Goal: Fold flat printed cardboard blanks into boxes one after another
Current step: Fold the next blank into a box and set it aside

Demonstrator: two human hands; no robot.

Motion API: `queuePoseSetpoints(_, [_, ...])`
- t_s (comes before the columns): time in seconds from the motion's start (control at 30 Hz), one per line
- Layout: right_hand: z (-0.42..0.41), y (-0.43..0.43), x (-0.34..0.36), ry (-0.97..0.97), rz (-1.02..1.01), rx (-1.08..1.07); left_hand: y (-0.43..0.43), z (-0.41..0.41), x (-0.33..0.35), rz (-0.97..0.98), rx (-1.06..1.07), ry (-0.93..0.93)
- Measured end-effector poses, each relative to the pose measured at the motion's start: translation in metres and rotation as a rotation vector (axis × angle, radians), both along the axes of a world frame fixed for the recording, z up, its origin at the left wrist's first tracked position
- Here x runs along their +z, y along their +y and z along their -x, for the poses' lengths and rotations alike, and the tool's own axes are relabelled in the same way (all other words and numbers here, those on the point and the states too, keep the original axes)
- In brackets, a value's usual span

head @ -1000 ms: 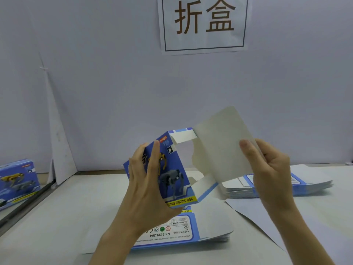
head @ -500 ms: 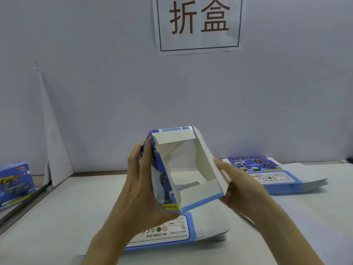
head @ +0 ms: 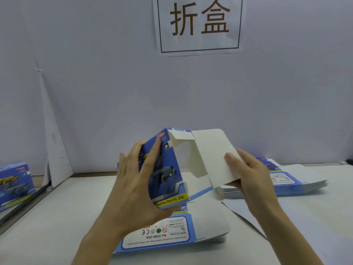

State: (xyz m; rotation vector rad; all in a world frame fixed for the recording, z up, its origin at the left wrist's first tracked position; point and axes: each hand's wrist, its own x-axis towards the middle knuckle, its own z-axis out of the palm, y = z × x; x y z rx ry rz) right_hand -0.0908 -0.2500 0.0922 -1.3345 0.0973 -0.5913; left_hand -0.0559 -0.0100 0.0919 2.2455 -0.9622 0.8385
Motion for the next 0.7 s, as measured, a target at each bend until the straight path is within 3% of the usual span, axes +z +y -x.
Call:
queuePoseSetpoints(0.1, [0.000,0.000,-0.001,-0.157,0.091,-0.137,-0.003,0.005,0.000,-0.019,0.037,-0.009])
queuePoseSetpoints(0.27, [-0.003,0.006,-0.008,-0.296,0.414,-0.407,-0.010,0.009,-0.003,-0.024,0.068,0.027])
queuePoseSetpoints(0.33, [0.000,0.007,-0.003,-0.303,0.333,-0.318,-0.013,0.008,-0.004,-0.042,0.118,0.007])
queuePoseSetpoints(0.57, [0.013,0.015,0.015,-0.085,-0.244,0.351,-0.019,0.006,-0.009,-0.047,0.100,-0.042])
queuePoseSetpoints(0.63, [0.011,0.016,0.013,-0.058,-0.214,0.396,-0.019,0.006,-0.009,-0.028,0.083,-0.036])
queuePoseSetpoints(0.7, [0.008,0.013,0.010,-0.052,-0.135,0.298,-0.016,0.006,-0.008,-0.001,0.074,-0.034])
